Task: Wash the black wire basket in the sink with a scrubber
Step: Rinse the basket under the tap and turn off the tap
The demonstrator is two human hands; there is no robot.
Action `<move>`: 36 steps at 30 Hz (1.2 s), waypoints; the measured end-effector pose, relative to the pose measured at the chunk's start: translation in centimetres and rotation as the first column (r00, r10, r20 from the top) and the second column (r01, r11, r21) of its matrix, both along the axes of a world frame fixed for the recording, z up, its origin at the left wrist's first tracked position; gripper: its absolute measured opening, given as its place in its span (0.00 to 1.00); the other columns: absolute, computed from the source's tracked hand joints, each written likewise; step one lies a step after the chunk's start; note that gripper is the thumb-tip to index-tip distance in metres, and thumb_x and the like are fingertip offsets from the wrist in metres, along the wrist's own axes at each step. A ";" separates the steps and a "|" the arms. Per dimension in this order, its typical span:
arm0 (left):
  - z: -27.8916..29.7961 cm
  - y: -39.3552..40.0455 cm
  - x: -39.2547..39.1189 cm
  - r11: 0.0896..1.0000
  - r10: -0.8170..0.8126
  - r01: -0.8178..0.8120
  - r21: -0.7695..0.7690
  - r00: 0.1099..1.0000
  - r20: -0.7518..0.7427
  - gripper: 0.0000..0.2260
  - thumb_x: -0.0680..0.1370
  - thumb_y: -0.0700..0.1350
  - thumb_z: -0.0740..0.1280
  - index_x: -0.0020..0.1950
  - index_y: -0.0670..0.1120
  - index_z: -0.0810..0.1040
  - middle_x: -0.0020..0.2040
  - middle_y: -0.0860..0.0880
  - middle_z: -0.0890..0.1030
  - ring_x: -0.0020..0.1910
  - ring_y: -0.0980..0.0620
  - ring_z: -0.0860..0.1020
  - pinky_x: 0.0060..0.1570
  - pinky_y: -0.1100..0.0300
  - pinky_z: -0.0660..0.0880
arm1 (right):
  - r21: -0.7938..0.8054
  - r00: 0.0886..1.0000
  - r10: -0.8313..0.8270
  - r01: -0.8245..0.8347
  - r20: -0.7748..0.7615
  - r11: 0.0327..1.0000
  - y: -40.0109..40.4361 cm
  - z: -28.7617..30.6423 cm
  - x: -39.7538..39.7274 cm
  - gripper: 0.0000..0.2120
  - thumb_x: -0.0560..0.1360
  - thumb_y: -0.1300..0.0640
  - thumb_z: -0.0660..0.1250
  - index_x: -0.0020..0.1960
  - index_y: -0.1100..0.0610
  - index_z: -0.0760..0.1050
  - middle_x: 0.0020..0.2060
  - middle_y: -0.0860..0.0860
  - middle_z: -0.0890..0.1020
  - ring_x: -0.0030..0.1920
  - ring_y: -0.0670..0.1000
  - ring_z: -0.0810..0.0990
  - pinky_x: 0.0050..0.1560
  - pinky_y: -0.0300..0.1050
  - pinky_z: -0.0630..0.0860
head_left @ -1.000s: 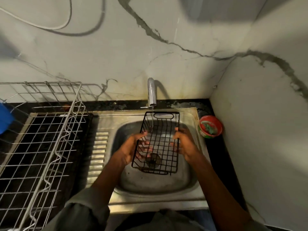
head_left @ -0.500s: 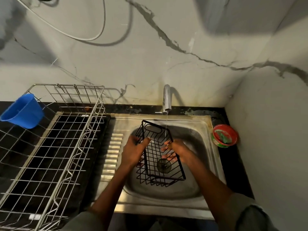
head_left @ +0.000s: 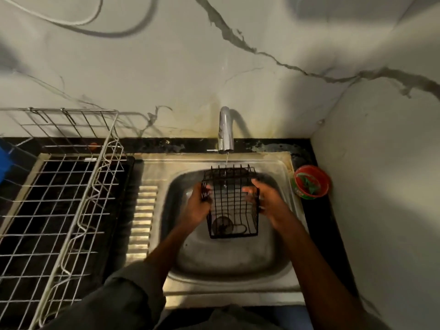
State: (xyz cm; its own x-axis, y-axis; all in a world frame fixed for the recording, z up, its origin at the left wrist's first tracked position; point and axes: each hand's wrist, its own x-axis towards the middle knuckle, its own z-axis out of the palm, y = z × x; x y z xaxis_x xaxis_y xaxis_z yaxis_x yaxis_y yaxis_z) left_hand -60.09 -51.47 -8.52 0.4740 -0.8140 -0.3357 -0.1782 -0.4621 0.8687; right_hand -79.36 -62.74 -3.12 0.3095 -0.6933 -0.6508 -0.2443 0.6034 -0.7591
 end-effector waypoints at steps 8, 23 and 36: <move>2.4 -4.2 0.3 0.972 0.131 -0.233 -0.026 0.633 -0.763 0.13 0.81 0.39 0.61 0.61 0.46 0.81 0.57 0.47 0.85 0.61 0.45 0.80 0.67 0.47 0.72 | -0.342 0.979 -0.166 0.119 -0.114 0.932 0.5 1.5 0.0 0.11 0.75 0.45 0.73 0.45 0.53 0.82 0.38 0.52 0.85 0.46 0.54 0.86 0.49 0.48 0.81; 5.0 -13.5 -1.0 0.896 0.434 -0.349 0.275 0.823 -0.368 0.15 0.83 0.39 0.67 0.69 0.34 0.75 0.51 0.40 0.77 0.57 0.42 0.79 0.45 0.60 0.74 | -0.273 0.921 -0.324 0.262 -0.214 0.926 5.6 0.4 -3.8 0.14 0.77 0.47 0.71 0.38 0.55 0.79 0.32 0.49 0.79 0.36 0.49 0.77 0.40 0.48 0.74; 2.6 -14.4 0.3 0.892 0.442 -0.390 0.227 0.857 -0.265 0.18 0.79 0.48 0.66 0.64 0.39 0.80 0.51 0.35 0.83 0.37 0.47 0.80 0.31 0.60 0.74 | -0.246 0.962 -0.094 0.029 -0.256 0.969 3.4 0.5 -2.4 0.17 0.80 0.46 0.68 0.45 0.60 0.81 0.39 0.52 0.82 0.42 0.50 0.80 0.42 0.43 0.74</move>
